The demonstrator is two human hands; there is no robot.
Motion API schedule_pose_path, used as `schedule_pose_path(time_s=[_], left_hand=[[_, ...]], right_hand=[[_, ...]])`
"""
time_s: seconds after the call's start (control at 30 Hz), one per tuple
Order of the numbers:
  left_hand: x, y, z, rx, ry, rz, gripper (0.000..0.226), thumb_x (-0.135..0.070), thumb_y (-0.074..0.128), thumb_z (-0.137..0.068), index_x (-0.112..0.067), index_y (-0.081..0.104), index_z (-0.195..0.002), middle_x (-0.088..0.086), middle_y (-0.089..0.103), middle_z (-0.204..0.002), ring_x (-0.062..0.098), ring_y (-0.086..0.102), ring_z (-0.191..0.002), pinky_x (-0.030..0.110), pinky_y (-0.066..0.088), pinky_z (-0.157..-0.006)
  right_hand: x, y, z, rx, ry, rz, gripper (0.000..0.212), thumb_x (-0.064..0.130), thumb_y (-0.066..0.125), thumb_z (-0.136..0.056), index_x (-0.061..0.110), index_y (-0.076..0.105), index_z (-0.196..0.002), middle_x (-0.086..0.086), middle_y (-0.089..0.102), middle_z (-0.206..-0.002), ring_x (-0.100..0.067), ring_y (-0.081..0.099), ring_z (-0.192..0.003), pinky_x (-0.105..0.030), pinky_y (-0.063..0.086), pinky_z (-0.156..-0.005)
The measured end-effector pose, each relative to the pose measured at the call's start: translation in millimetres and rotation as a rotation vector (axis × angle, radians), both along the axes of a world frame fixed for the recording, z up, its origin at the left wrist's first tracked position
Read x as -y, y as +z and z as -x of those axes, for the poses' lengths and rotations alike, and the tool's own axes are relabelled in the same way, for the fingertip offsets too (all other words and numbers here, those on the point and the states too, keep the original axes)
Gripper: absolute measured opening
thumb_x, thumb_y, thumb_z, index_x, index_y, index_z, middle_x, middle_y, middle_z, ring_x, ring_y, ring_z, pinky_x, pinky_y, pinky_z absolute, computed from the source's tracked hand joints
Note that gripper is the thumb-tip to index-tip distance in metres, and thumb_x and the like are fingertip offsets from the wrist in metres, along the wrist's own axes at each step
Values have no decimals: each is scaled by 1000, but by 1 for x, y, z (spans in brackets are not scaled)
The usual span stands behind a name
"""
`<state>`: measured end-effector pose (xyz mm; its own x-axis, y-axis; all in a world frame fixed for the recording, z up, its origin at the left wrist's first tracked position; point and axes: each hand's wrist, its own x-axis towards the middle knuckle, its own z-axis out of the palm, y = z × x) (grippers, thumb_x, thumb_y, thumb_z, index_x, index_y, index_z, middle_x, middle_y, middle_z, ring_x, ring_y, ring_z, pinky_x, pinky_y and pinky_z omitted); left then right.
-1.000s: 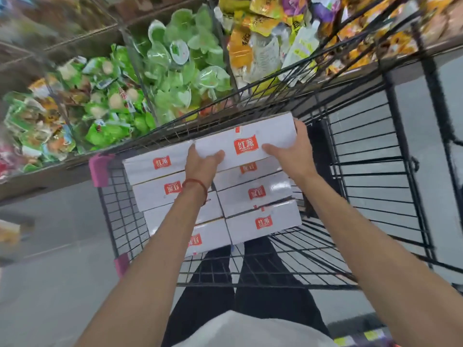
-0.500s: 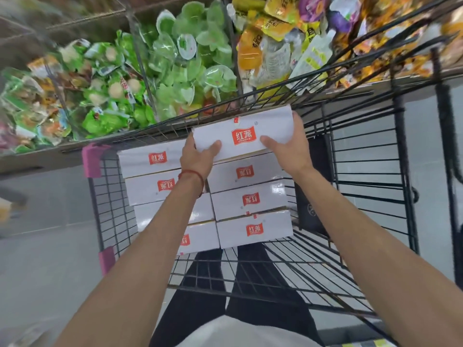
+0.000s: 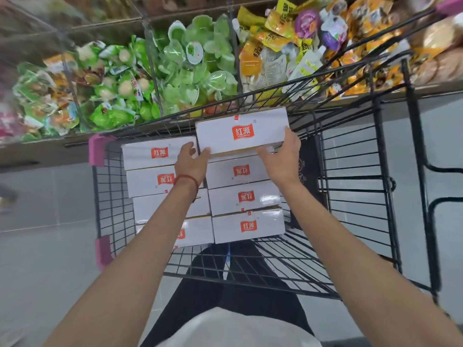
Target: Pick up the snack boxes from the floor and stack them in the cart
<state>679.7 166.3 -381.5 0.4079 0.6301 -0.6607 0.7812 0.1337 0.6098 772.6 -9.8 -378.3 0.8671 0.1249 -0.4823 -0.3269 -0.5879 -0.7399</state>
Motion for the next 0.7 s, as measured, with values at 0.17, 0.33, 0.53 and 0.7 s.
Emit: schedule_pose_path(time_s=[0.17, 0.33, 0.53, 0.7], left_hand=[[-9, 13, 51, 54, 62, 45, 41, -26, 62, -98, -15, 55, -136, 4, 59, -130, 24, 57, -122, 47, 47, -109], [-23, 31, 111, 114, 71, 20, 23, -25, 60, -98, -25, 62, -120, 1, 64, -122, 23, 61, -117, 45, 50, -105], [-53, 48, 213, 197, 217, -54, 24, -22, 59, -98, -20, 65, -121, 3, 68, -121, 20, 64, -111, 39, 53, -101], [-83, 67, 321, 276, 377, -162, 21, -12, 59, -99, -13, 68, -118, 3, 69, -109, 15, 65, -97, 21, 52, -93]], right_hand=[[-19, 13, 53, -20, 23, 43, 70, 15, 72, -95, 17, 37, -155, -4, 21, -166, -23, 34, -149, -26, 36, -114], [-55, 29, 122, -85, 211, -16, 52, 17, 67, -99, 16, 48, -147, -4, 38, -153, -17, 46, -133, -29, 37, -116], [-114, 48, 212, -99, 420, -76, 38, 20, 64, -100, 20, 57, -137, -2, 51, -145, -19, 50, -132, -35, 43, -112], [-168, 67, 303, -91, 486, -140, 33, 14, 65, -99, 15, 63, -131, 3, 63, -130, -17, 62, -115, -24, 54, -87]])
